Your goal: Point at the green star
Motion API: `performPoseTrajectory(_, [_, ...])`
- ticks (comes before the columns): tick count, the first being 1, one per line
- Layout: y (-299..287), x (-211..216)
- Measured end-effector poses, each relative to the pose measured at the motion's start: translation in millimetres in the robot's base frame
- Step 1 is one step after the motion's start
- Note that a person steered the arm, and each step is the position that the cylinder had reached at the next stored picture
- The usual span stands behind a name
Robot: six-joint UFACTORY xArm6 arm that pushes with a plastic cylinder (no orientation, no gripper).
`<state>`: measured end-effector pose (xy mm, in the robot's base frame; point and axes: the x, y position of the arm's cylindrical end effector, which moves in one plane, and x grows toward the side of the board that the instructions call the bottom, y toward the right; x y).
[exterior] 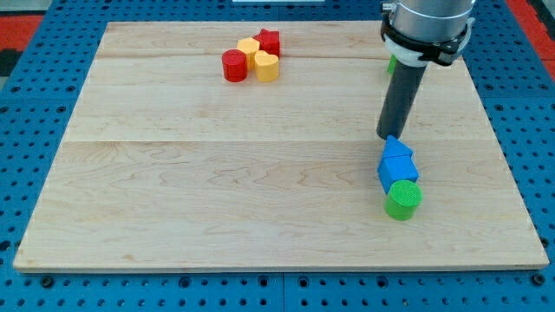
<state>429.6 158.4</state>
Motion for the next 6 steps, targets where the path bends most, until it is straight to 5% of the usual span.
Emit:
performPoseTrajectory(2, [99.5, -89.0])
performPoseTrajectory(4, [40.5, -180.2])
performPoseTrajectory(6, [18.7, -136.7])
